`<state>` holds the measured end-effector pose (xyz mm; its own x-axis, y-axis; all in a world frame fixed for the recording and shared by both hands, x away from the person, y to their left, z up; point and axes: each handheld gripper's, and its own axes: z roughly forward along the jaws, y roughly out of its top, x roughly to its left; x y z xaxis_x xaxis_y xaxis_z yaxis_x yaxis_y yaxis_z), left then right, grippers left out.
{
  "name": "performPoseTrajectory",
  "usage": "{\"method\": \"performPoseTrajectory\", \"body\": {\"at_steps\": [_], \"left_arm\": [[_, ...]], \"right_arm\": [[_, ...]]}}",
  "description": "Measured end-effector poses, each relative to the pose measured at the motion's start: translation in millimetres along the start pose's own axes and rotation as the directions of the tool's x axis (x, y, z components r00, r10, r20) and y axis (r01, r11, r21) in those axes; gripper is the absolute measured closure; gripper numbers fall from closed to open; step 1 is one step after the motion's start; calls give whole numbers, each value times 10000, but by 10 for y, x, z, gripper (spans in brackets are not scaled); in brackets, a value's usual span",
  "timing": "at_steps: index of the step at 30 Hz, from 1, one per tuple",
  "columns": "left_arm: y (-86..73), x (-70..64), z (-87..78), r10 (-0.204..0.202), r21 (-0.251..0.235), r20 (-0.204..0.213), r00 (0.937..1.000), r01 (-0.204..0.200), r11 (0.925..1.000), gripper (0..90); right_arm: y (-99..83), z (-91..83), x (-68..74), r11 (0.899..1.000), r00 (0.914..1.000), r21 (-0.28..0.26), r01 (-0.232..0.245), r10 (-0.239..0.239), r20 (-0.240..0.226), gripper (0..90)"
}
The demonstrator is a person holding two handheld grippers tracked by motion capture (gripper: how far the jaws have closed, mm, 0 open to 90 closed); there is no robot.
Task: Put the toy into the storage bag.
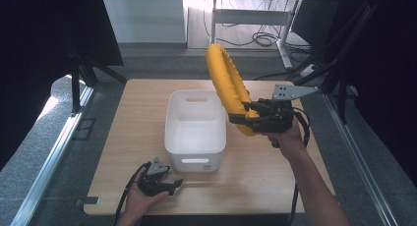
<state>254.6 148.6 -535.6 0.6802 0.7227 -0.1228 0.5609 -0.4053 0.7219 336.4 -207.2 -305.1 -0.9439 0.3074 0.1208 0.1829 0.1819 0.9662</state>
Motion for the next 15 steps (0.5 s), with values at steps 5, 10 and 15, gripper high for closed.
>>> {"method": "performPoseTrajectory", "body": {"at_steps": [5,10,15], "left_arm": [[-3,2,8,31,53,-12,10000,-31,10000,291],[-3,1,2,-6,-14,15,10000,6,10000,291],[-2,6,-1,50,56,2,10000,-50,10000,291]], "right_arm": [[12,32,12,10000,9999,-6,59,-59,-84,516],[23,79,29,10000,9998,57,81,-80,-156,516],[56,116,66,9999,9994,-15,159,-160,-304,516]]}}
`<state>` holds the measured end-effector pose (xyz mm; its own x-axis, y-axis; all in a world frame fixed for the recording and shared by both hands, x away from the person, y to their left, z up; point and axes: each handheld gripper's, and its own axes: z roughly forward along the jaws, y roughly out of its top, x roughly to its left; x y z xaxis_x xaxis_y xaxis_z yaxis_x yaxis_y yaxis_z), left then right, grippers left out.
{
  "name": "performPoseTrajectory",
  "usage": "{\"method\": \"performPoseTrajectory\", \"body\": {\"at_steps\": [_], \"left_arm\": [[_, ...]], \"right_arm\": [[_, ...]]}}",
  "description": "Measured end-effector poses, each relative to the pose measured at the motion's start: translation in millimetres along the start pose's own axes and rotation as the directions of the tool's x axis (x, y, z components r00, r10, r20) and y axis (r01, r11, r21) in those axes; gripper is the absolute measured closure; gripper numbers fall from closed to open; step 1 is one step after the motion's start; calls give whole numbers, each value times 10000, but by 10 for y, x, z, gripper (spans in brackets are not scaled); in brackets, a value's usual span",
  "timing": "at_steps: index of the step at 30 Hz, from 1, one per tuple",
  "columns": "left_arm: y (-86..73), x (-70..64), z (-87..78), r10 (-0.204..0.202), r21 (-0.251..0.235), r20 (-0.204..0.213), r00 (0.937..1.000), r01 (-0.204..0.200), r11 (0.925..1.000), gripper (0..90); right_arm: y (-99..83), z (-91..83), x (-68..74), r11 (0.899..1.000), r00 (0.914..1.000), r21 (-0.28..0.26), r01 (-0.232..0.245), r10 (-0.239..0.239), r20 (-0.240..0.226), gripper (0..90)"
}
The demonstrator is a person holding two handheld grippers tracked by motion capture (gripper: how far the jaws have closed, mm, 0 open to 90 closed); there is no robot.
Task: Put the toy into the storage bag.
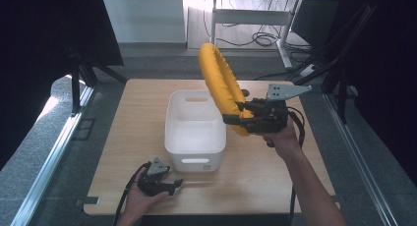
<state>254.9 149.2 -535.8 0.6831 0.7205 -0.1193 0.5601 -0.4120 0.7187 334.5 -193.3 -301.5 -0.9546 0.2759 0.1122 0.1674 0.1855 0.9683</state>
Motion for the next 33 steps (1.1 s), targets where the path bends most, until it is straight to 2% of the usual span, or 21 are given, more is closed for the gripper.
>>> {"method": "performPoseTrajectory", "body": {"at_steps": [15,24,33], "left_arm": [[2,-8,-4,-83,-83,4,10000,83,9999,291],[2,-13,-2,-99,-96,8,10000,99,9999,291],[2,-9,-6,-87,-97,-2,10000,87,9999,291]], "right_arm": [[97,196,73,10000,9994,-38,70,-71,-326,517],[119,251,103,9999,9985,-96,90,-95,-536,517],[127,357,92,10000,9976,-97,22,-29,-689,517]]}}
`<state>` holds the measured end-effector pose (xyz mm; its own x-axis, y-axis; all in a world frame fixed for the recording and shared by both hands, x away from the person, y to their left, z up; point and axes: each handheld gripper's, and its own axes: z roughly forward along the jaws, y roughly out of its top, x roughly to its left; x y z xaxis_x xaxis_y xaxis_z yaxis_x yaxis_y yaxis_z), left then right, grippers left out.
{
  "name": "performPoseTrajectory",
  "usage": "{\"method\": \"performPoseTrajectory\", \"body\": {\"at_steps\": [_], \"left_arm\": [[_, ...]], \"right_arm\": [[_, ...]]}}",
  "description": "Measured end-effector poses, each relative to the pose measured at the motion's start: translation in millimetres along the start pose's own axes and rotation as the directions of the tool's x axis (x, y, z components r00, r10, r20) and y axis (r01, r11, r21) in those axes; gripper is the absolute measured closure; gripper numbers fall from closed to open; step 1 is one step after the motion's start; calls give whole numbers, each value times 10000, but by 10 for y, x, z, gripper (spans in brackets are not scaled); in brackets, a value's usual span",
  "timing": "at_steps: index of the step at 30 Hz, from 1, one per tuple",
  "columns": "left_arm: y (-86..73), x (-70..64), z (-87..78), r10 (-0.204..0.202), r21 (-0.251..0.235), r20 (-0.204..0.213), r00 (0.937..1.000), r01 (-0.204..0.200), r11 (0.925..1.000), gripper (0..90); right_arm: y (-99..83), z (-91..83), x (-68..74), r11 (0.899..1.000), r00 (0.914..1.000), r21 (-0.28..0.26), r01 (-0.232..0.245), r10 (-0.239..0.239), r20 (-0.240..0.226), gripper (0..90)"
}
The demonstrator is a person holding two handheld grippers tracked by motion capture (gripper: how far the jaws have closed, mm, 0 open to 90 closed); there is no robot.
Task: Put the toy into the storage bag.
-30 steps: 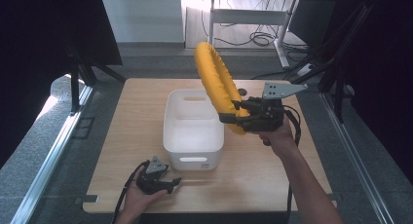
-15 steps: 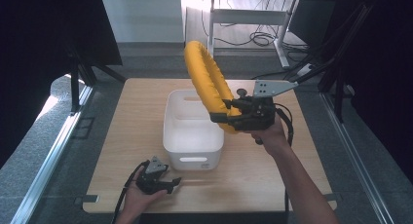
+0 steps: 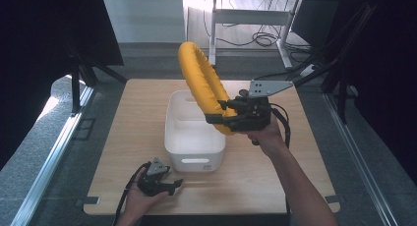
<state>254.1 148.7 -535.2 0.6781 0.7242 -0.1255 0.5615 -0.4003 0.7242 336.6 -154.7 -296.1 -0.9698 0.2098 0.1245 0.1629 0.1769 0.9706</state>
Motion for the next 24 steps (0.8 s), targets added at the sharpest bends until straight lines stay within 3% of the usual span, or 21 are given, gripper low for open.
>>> {"method": "performPoseTrajectory", "body": {"at_steps": [24], "left_arm": [[-2,4,-6,-7,7,-35,10000,7,10000,291]], "right_arm": [[-92,271,38,9995,9974,275,-170,188,-689,516]]}}
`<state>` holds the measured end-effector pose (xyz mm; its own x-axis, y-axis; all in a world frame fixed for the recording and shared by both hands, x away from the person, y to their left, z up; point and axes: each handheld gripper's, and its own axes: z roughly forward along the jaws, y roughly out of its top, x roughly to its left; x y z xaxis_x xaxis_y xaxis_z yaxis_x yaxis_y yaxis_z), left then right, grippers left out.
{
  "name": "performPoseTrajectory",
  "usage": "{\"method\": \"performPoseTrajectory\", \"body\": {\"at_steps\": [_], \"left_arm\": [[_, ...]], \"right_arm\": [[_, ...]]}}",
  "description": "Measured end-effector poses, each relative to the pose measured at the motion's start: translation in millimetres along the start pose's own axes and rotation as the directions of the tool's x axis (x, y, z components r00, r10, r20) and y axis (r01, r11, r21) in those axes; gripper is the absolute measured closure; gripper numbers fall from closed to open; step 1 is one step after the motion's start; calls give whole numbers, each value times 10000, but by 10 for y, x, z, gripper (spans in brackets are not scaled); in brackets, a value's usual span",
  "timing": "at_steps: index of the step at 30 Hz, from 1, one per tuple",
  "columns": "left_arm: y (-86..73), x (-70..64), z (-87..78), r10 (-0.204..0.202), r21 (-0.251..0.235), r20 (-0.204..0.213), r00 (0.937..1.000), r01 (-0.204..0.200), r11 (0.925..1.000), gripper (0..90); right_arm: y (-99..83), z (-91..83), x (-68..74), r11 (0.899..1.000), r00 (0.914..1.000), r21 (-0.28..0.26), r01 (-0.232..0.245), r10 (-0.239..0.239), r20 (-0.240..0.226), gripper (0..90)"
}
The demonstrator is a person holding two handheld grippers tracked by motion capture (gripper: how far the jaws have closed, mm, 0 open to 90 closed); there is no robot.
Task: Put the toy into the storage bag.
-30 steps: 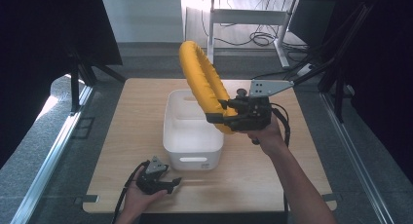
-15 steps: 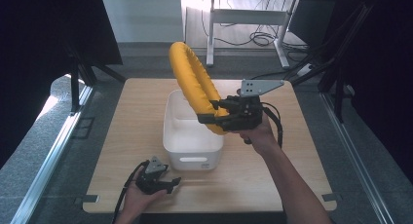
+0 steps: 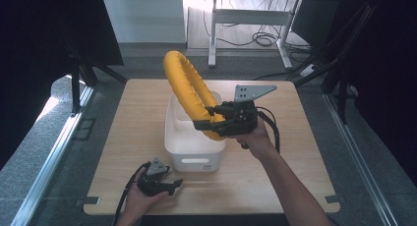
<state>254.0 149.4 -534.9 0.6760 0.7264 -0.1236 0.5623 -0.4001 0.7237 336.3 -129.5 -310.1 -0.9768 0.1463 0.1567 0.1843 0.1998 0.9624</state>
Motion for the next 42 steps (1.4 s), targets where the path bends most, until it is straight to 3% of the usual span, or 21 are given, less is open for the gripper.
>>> {"method": "performPoseTrajectory", "body": {"at_steps": [25,42], "left_arm": [[-3,8,9,135,121,14,9999,-135,9998,290],[-4,8,16,112,153,26,9999,-113,9998,290]], "right_arm": [[-116,121,-12,9993,9993,349,-138,150,-349,516],[-236,204,-94,9963,9971,717,-463,504,-574,515]]}}
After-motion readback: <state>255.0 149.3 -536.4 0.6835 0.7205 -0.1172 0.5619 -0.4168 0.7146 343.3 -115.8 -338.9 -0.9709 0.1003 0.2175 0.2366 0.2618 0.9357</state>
